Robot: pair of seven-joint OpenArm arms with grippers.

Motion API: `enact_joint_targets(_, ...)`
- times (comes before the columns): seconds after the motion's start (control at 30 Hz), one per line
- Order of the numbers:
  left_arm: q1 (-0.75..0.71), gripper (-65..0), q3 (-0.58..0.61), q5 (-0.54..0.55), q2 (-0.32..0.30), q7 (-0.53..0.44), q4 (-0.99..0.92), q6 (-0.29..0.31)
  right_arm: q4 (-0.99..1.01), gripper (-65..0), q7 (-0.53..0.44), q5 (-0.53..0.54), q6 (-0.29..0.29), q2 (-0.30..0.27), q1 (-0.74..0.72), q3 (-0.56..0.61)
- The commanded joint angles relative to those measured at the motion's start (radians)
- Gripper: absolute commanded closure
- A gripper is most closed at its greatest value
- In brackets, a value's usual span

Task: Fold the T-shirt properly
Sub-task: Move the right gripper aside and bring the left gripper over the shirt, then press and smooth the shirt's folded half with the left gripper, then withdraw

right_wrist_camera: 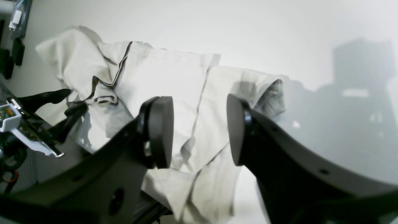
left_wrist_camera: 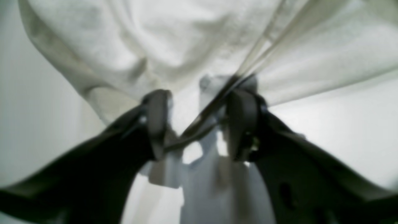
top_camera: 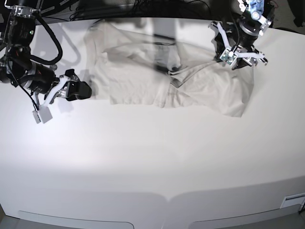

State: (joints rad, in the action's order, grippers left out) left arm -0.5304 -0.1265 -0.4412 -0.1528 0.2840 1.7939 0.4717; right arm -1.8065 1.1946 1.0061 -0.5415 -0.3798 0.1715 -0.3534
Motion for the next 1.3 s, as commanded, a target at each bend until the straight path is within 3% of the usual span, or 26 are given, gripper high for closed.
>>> enact_joint_targets(0.0, 0.003, -25.4, -0.004, -0.003, -0.015, 0.005, 0.014, -0.013, -0.015, -28.3, -0.012, 0.027, 0.003, -0.013, -0.011, -0.006)
enact_joint_targets(0.27, 0.005, -23.8, -0.004, 0.05, -0.067, 0.011, 0.014, -0.016, -0.015, -28.3, -0.021, 0.027, 0.003, -0.013, -0.011, -0.006)
enact_joint_targets(0.43, 0.01, -9.4, -0.004, 0.054, -0.081, -0.005, 0.014, -0.016, -0.015, -28.3, -0.021, 0.027, 0.003, -0.013, -0.011, -0.006)
enact_joint_targets(0.67, 0.039, -7.7, -0.003, 0.069, -0.081, -0.008, 0.014, -0.016, -0.015, -28.3, -0.021, 0.027, 0.003, -0.013, -0.011, -0.006)
enact_joint_targets(0.73, 0.044, 0.0, -0.003, 0.086, -0.081, -0.006, 0.014, -0.015, -0.015, -28.3, -0.021, 0.027, 0.003, -0.013, -0.011, -0.006)
enact_joint_targets(0.83, 0.046, 0.0, -0.003, 0.14, -0.081, 0.029, 0.014, -0.015, -0.015, -28.3, -0.024, 0.027, 0.003, -0.013, -0.011, -0.006)
enact_joint_targets(0.93, 0.045, 0.0, -0.004, 0.264, -0.081, 0.121, 0.044, -0.002, -0.015, -28.3, -0.029, 0.027, 0.003, -0.013, -0.011, -0.006)
enact_joint_targets(1.03, 0.039, 0.0, -0.004, 0.444, -0.081, 0.214, 0.154, 0.051, -0.015, -28.3, -0.029, 0.027, 0.003, -0.013, -0.011, -0.006)
enact_joint_targets(1.17, 0.017, 0.0, -0.003, 0.699, -0.081, 0.222, 0.352, 0.061, -0.015, -28.2, -0.029, 0.027, 0.003, -0.01, -0.011, -0.006)
enact_joint_targets(1.27, 0.018, 0.0, -0.001, 0.836, -0.081, 0.225, 0.397, 0.065, -0.015, -28.2, -0.026, 0.027, 0.003, -0.011, -0.011, -0.006)
